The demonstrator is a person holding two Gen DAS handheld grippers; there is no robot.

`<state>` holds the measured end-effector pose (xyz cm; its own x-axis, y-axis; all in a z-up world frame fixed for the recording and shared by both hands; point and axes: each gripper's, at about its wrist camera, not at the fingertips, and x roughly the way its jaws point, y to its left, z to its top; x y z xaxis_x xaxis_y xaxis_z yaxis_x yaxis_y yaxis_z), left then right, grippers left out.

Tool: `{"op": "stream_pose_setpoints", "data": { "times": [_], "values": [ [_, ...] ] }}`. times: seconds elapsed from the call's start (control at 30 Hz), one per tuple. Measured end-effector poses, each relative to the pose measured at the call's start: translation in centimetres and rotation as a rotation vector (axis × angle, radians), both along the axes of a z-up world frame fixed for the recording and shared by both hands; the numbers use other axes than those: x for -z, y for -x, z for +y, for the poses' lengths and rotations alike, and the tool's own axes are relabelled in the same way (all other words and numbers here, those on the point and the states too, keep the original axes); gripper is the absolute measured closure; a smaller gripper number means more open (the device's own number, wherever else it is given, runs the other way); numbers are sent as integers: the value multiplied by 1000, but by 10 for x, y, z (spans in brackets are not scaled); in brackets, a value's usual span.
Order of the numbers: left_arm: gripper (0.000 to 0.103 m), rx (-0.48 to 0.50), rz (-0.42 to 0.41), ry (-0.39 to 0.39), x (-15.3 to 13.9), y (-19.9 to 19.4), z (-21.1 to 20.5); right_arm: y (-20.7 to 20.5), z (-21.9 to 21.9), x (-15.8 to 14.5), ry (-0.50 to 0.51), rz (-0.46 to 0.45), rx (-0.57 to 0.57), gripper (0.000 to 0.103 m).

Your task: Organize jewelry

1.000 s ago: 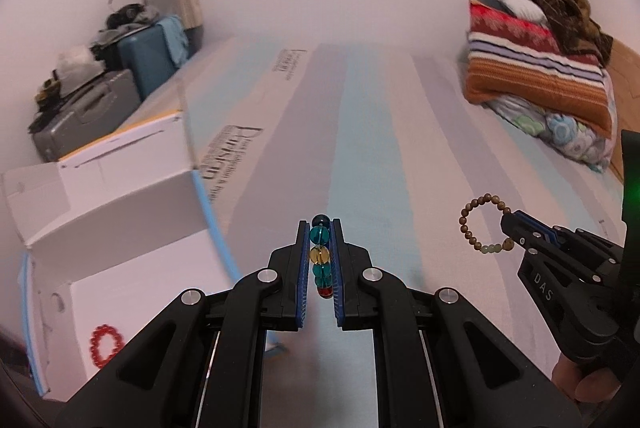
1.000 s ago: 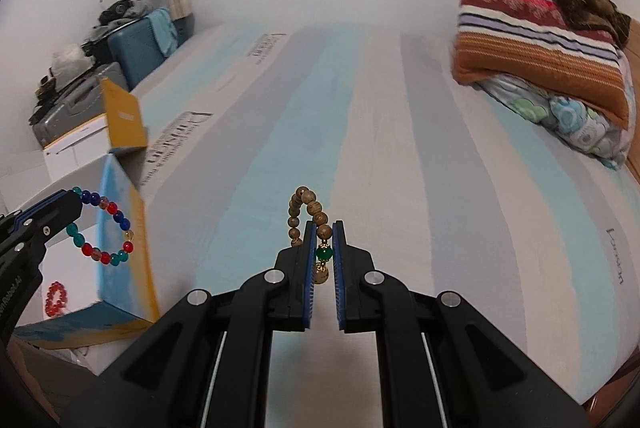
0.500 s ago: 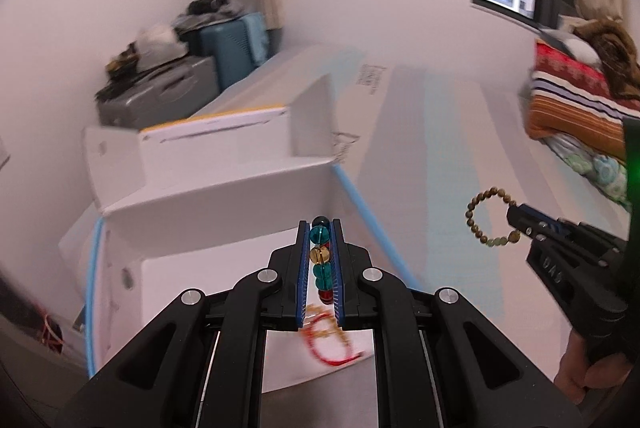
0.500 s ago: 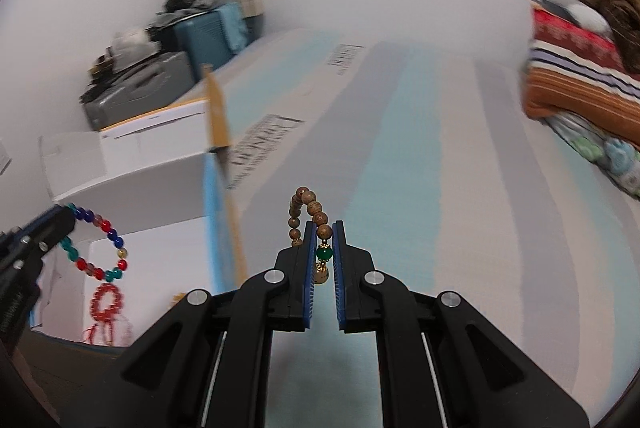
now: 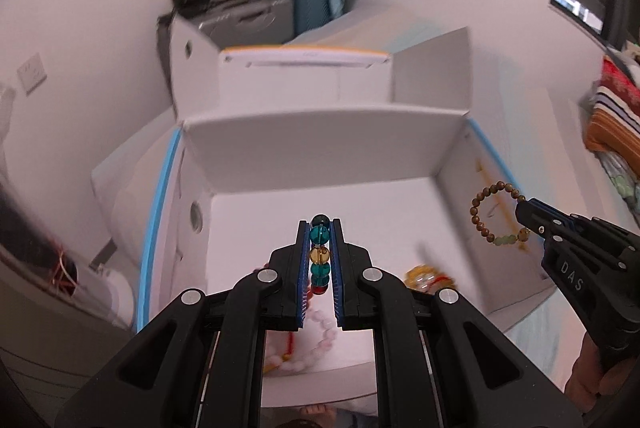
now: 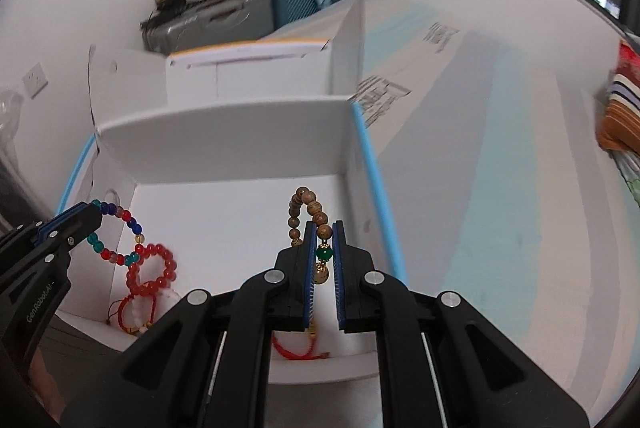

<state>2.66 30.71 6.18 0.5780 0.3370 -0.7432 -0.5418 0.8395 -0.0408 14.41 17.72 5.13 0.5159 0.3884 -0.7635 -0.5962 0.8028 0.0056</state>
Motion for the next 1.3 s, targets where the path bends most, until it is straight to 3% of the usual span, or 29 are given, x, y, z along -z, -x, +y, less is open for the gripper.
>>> {"op": "stream_pose_setpoints", "data": {
  "times": [0.37,0.67,0.77,0.83,0.9,0.93,1.0,1.2,1.3],
  "values": [
    [94,-46,101,64,33,-9,28,-6,28,42,100,87,-26,96],
    [92,-56,160,61,46,-18,32,-11,31,50,88,120,-52,93],
    [91,-63,155,50,45,-16,31,-10,29,47,68,125,-64,75],
    [78,-69,145,46,42,-14,31,-8,27,41,45,109,-64,61],
    [57,-80,131,37,38,-11,31,-6,24,34,21,97,-65,52],
    [54,-88,118,22,34,-9,30,-5,22,31,9,95,-64,47],
    [34,-104,99,-12,26,-3,28,-3,18,23,-13,82,-59,39],
    [15,-118,36,-57,9,21,19,12,4,-2,-70,19,-47,22],
    [11,-121,18,-81,3,30,12,25,-6,-11,-91,-14,-46,17]
  ]
}}
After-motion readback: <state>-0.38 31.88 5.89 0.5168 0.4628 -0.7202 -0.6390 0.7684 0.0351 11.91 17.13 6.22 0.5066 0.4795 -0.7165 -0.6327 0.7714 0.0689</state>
